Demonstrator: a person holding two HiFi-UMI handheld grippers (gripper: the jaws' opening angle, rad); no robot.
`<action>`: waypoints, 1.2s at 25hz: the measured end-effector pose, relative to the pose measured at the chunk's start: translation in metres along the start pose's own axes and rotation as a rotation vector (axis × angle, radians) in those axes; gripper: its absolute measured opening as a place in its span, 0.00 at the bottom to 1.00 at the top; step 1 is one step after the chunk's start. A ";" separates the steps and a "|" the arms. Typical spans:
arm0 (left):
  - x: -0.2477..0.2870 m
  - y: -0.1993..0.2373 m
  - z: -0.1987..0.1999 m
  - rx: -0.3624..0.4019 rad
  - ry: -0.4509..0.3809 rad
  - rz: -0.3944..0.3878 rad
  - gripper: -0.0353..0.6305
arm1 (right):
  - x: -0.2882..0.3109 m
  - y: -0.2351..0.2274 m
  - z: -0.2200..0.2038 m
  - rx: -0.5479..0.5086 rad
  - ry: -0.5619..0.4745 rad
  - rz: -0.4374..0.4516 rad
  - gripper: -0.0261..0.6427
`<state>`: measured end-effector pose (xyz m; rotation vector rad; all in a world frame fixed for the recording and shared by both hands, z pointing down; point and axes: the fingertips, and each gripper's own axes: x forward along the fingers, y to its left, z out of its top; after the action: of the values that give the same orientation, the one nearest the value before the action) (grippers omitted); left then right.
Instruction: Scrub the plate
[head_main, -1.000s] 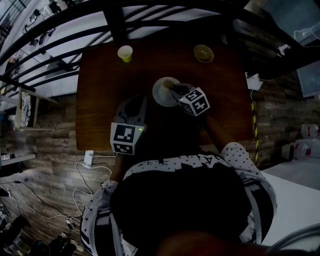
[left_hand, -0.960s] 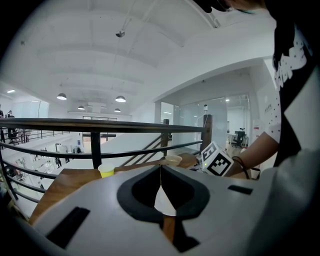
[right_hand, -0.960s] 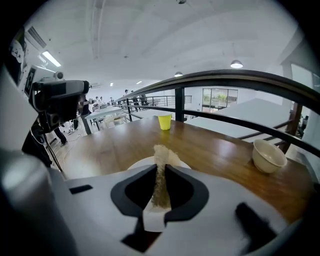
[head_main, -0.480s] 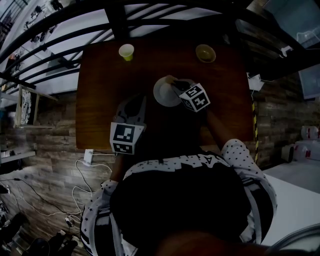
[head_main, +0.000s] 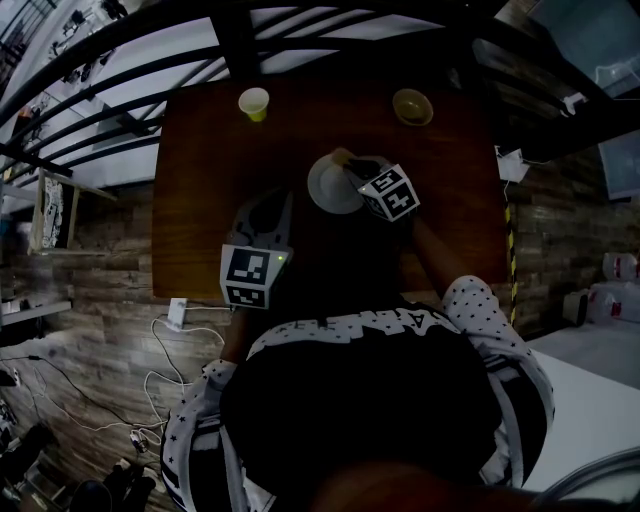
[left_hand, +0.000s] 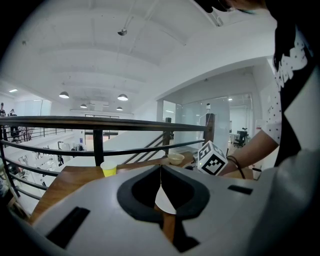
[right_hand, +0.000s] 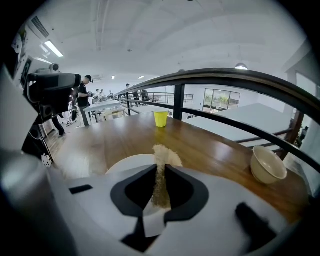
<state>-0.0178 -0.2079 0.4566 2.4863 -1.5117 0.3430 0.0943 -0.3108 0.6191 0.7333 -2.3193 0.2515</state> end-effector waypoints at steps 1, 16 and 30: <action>0.000 0.000 0.000 0.000 0.000 0.000 0.07 | 0.000 0.000 0.000 0.000 0.001 0.001 0.11; 0.002 -0.002 0.002 0.006 -0.004 -0.008 0.07 | -0.006 0.005 -0.013 0.013 0.041 0.019 0.11; 0.003 -0.004 0.002 0.002 -0.002 -0.017 0.07 | -0.010 0.010 -0.021 0.023 0.040 0.017 0.11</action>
<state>-0.0130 -0.2091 0.4558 2.5010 -1.4904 0.3394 0.1063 -0.2910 0.6284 0.7141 -2.2892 0.2983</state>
